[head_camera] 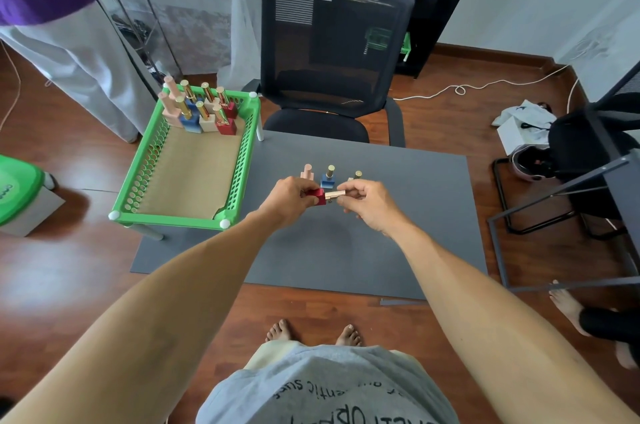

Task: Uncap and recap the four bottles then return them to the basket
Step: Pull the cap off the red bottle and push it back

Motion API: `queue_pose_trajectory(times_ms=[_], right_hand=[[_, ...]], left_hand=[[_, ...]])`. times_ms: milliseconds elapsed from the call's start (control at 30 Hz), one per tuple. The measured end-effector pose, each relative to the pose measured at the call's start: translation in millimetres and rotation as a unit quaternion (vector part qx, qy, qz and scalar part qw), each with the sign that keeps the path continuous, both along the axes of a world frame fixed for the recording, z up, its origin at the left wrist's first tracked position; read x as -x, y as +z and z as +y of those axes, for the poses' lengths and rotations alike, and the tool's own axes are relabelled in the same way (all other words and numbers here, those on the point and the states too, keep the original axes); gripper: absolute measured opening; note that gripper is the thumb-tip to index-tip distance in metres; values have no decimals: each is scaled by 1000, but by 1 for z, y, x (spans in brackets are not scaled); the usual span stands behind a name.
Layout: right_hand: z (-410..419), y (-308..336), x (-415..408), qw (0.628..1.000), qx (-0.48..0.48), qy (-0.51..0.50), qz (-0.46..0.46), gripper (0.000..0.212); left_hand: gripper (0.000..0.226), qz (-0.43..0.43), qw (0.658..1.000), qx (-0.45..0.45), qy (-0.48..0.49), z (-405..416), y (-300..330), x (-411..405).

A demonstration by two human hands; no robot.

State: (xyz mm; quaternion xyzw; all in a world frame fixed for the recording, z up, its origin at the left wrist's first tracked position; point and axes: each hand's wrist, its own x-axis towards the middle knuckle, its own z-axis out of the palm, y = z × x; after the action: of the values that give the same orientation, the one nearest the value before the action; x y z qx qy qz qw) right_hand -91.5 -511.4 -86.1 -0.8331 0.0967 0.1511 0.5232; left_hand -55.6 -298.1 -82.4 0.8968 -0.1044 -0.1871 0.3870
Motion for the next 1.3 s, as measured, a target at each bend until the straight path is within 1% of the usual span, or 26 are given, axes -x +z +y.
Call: queue_pose_trajectory(times_ms=[67, 167, 367, 600, 733, 800, 1000, 1100, 1200, 1300], right_hand=[[-1, -1, -1, 1000, 7, 2, -2, 10], [-1, -2, -1, 1000, 19, 11, 10, 6], [0, 0, 2, 998, 47, 26, 19, 14], [-3, 1, 0, 997, 56, 29, 33, 20], [-4, 1, 0, 999, 35, 15, 16, 17], [-4, 1, 0, 999, 28, 13, 9, 20], [-4, -1, -1, 999, 35, 0, 38, 25], [-6, -2, -1, 999, 29, -8, 33, 28], [-11, -3, 0, 999, 0, -13, 34, 21], [-14, -9, 2, 997, -49, -43, 43, 17]], left_hand=[[19, 5, 1000, 0, -3, 0, -1, 0], [13, 2, 1000, 4, -18, 1, -1, 0], [7, 8, 999, -15, -43, -1, -1, 0], [13, 18, 998, -30, -59, -5, -2, -3], [13, 25, 997, -30, -71, -5, -3, -4], [12, 31, 996, -26, -74, -5, -4, -5], [10, 42, 997, -23, -63, -9, -8, -2], [11, 47, 997, -21, -55, -11, -10, 0], [13, 80, 994, -22, -67, -13, -10, -1], [16, 110, 992, -13, -59, -19, -10, 1]])
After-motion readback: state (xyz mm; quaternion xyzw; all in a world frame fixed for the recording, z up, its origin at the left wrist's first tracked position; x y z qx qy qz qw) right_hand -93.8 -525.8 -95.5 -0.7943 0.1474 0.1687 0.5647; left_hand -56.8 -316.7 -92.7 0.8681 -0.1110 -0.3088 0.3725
